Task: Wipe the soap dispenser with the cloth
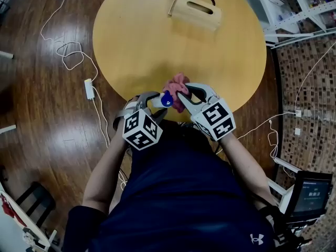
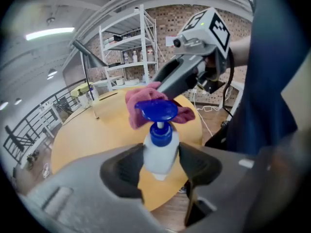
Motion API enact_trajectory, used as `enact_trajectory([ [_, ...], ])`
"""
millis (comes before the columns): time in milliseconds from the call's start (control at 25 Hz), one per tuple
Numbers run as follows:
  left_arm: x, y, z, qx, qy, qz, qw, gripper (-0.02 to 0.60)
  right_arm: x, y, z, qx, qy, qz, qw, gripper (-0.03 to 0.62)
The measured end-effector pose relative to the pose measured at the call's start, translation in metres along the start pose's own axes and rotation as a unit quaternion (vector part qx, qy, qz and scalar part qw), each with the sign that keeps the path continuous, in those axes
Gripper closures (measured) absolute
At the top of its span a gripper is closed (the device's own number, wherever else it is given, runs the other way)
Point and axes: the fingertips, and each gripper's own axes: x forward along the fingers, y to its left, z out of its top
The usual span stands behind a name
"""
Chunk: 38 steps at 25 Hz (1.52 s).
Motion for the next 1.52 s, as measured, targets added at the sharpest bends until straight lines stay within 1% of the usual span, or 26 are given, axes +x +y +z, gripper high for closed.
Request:
enact_trajectory([
  [40, 0.0, 0.0, -0.001, 0.005, 0.003, 0.0, 1.0, 0.348, 0.007, 0.013, 0.001, -0.035, 0.011, 0.013, 0.999, 0.497],
  [80, -0.001, 0.0, -0.001, 0.011, 0.007, 0.0, 0.9999, 0.348, 0.012, 0.02, 0.001, -0.078, 0.026, 0.011, 0.997, 0.497],
  [120, -0.001, 0.0, 0.0, 0.018, 0.011, 0.001, 0.9998, 0.35, 0.015, 0.02, 0.0, -0.124, 0.04, -0.003, 0.991, 0.497],
  [200, 0.0, -0.001, 0.001, 0.036, 0.019, 0.002, 0.9992, 0.35, 0.012, 0.009, -0.004, -0.201, 0.07, -0.045, 0.976, 0.497],
  [280, 0.0, -0.002, 0.002, 0.046, 0.02, 0.005, 0.9987, 0.35, 0.003, -0.004, -0.008, -0.248, 0.085, -0.076, 0.962, 0.496],
  [320, 0.0, -0.003, 0.002, 0.045, 0.019, 0.005, 0.9988, 0.35, -0.003, -0.005, -0.007, -0.247, 0.076, -0.072, 0.963, 0.496],
  [360, 0.0, -0.002, 0.002, 0.042, 0.017, 0.005, 0.999, 0.35, -0.009, -0.001, -0.003, -0.23, 0.057, -0.054, 0.97, 0.496],
  [440, 0.0, -0.001, 0.0, 0.034, 0.014, 0.003, 0.9993, 0.35, -0.015, 0.017, 0.005, -0.186, 0.019, 0.001, 0.982, 0.496],
  [480, 0.0, -0.001, -0.001, 0.029, 0.014, 0.002, 0.9995, 0.348, -0.014, 0.026, 0.005, -0.181, 0.013, 0.021, 0.983, 0.497],
  [520, 0.0, 0.0, -0.001, 0.024, 0.013, 0.0, 0.9996, 0.348, -0.01, 0.033, 0.003, -0.187, 0.015, 0.028, 0.982, 0.497],
  [640, -0.002, 0.001, 0.0, 0.01, 0.011, -0.001, 0.9999, 0.348, -0.001, 0.032, -0.002, -0.194, 0.025, 0.011, 0.981, 0.497],
  [760, -0.001, 0.002, 0.002, -0.001, 0.01, -0.001, 1.0, 0.348, -0.001, 0.007, -0.015, -0.191, 0.067, -0.046, 0.978, 0.499],
  [840, -0.002, 0.002, 0.002, -0.008, 0.01, 0.0, 0.9999, 0.348, -0.008, -0.016, -0.025, -0.161, 0.092, -0.088, 0.979, 0.497],
  [880, -0.002, 0.002, 0.002, -0.011, 0.01, 0.0, 0.9999, 0.348, -0.013, -0.023, -0.024, -0.143, 0.09, -0.099, 0.981, 0.497],
  [920, -0.001, 0.002, 0.002, -0.012, 0.011, -0.001, 0.9999, 0.348, -0.018, -0.025, -0.02, -0.134, 0.078, -0.099, 0.983, 0.497],
  [960, -0.001, 0.002, 0.002, -0.013, 0.013, -0.001, 0.9998, 0.348, -0.021, -0.018, -0.013, -0.136, 0.06, -0.085, 0.985, 0.497],
  [1080, 0.0, 0.004, 0.0, -0.018, 0.024, -0.003, 0.9995, 0.347, -0.012, 0.026, 0.001, -0.176, 0.021, -0.006, 0.984, 0.497],
  [1120, -0.001, 0.005, 0.0, -0.022, 0.028, -0.002, 0.9994, 0.347, -0.007, 0.034, 0.001, -0.183, 0.018, 0.001, 0.983, 0.497],
  [1160, -0.001, 0.006, 0.0, -0.028, 0.03, -0.001, 0.9992, 0.347, -0.004, 0.034, 0.0, -0.179, 0.016, -0.004, 0.984, 0.497],
  [1240, 0.0, 0.007, 0.001, -0.041, 0.028, 0.0, 0.9988, 0.347, -0.002, 0.019, -0.006, -0.14, 0.023, -0.035, 0.989, 0.497],
  [1320, 0.0, 0.011, 0.002, -0.071, 0.018, 0.006, 0.9973, 0.348, -0.004, -0.006, -0.023, -0.09, 0.052, -0.082, 0.991, 0.499],
  [1360, -0.001, 0.015, 0.001, -0.1, 0.009, 0.012, 0.9949, 0.348, -0.006, -0.019, -0.035, -0.059, 0.067, -0.104, 0.991, 0.497],
  [1400, -0.002, 0.02, 0.0, -0.139, -0.003, 0.017, 0.9901, 0.348, -0.009, -0.028, -0.046, -0.019, 0.071, -0.118, 0.99, 0.497],
  [1440, -0.005, 0.027, -0.001, -0.188, -0.017, 0.02, 0.9818, 0.348, -0.012, -0.033, -0.051, 0.028, 0.06, -0.122, 0.99, 0.497],
  [1480, -0.008, 0.033, -0.002, -0.243, -0.032, 0.018, 0.9694, 0.348, -0.015, -0.034, -0.051, 0.071, 0.034, -0.116, 0.99, 0.497],
  [1520, -0.011, 0.038, -0.005, -0.298, -0.046, 0.013, 0.9533, 0.348, -0.017, -0.031, -0.043, 0.1, 0.001, -0.104, 0.99, 0.497],
])
